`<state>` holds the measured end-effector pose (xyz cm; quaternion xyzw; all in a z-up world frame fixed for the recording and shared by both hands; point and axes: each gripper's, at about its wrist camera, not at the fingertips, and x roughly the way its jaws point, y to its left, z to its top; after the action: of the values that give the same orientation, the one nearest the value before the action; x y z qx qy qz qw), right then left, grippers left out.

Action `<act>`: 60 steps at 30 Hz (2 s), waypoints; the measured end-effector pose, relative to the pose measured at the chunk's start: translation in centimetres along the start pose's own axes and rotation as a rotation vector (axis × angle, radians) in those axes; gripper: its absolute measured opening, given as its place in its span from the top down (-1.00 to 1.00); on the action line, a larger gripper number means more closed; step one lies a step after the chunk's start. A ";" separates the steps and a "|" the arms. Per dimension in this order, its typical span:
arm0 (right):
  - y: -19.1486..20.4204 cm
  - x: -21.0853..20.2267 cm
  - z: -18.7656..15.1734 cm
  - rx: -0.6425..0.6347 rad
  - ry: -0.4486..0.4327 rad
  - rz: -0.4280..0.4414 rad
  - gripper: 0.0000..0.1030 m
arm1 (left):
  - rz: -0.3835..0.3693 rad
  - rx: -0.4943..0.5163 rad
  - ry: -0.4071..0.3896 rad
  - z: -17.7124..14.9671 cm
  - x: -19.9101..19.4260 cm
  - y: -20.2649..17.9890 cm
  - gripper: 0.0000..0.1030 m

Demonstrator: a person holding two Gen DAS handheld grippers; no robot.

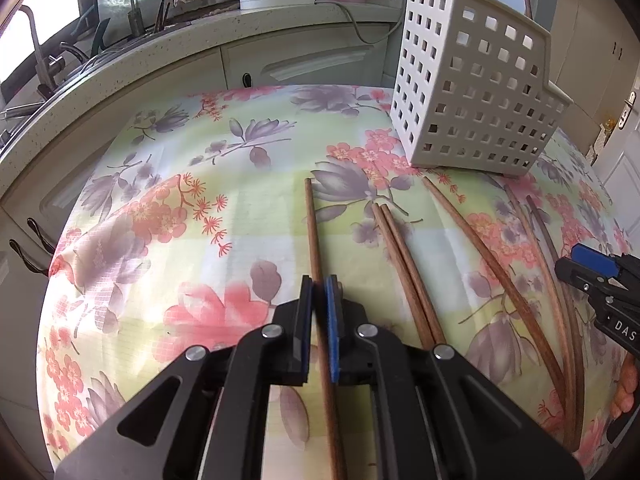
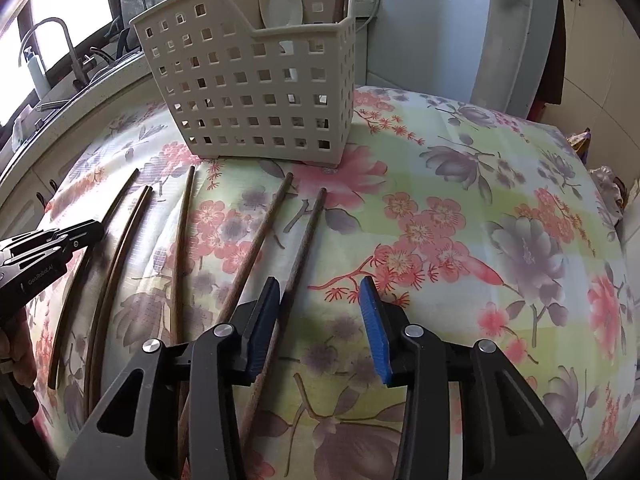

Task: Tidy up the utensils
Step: 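Lower the left tool onto a brown chopstick while the right tool grasps another chopstick, then lift both chopsticks upright and carry them above the white basket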

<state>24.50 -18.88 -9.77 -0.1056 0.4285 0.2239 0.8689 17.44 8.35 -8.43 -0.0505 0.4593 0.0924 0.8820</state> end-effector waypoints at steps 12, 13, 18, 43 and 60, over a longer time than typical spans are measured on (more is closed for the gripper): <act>0.2 0.1 0.2 -0.018 -0.022 0.013 0.84 | -0.026 -0.022 -0.001 0.5 0.3 0.5 0.87; 0.0 0.1 0.2 -0.013 -0.022 0.014 0.85 | -0.027 -0.026 -0.004 0.5 0.2 0.6 0.87; -0.6 -0.9 0.3 0.005 -0.047 0.016 0.86 | -0.041 -0.045 -0.054 0.9 -1.4 1.0 0.88; -4.6 -14.3 3.4 0.083 -0.356 -0.003 0.88 | -0.101 -0.083 -0.365 3.4 -14.1 1.7 0.88; -4.6 -16.6 6.3 0.060 -0.413 0.024 0.88 | -0.122 -0.044 -0.460 7.8 -17.9 0.7 0.88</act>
<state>22.25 -25.52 7.21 -0.0264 0.2491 0.2381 0.9384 13.54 8.30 10.68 -0.0749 0.2403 0.0580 0.9661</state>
